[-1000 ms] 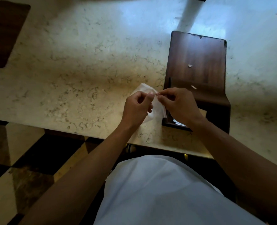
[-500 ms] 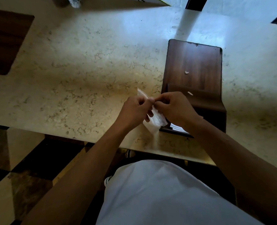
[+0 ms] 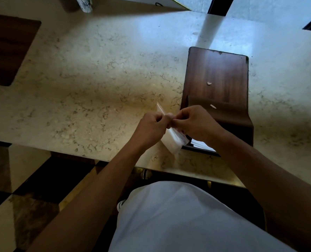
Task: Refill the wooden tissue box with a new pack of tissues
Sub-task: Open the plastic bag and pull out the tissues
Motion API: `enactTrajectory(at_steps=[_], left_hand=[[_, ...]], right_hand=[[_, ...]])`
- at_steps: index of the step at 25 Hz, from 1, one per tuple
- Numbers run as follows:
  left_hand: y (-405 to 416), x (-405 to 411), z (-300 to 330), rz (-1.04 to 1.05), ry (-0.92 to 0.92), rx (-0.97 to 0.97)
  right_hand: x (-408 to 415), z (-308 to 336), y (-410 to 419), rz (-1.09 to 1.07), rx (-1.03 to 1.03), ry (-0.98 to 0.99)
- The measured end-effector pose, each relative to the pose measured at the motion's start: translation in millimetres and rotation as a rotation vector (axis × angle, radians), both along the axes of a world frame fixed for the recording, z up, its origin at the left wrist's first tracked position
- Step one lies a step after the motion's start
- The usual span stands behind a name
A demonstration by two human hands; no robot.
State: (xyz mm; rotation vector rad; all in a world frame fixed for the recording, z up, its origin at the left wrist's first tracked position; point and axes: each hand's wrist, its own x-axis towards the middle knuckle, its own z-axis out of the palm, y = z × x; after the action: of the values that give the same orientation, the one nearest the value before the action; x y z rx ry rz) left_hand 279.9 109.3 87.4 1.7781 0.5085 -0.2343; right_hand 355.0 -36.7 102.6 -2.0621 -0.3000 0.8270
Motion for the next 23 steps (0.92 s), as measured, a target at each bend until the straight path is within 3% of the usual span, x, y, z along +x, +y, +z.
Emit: enactTrajectory(at_steps=[7,10,13,16,21,23], left_hand=[[4,-2,0,-0.093,0.033,-0.158],[9,-3,0,-0.068,0.02,-0.264],[10,-3,-3,-0.063,0.027,-0.251],[12,-3,-5,-0.077,0.058,-0.19],[19,-3,-4,-0.154,0.029,-0.027],[18,-2,-2,-0.158,0.01,-0.013]], right_hand=[[10,-5,-6,-0.029,0.063,0.355],[14,-6,-9,-0.097,0.206,0.543],[12,-8,-7,-0.118,0.262,0.645],[8,-10,-2,-0.033,0.155,0.496],[6,-4,7,0.253,-0.11,0.008],[6,-1,9,0.323,-0.13,-0.032]])
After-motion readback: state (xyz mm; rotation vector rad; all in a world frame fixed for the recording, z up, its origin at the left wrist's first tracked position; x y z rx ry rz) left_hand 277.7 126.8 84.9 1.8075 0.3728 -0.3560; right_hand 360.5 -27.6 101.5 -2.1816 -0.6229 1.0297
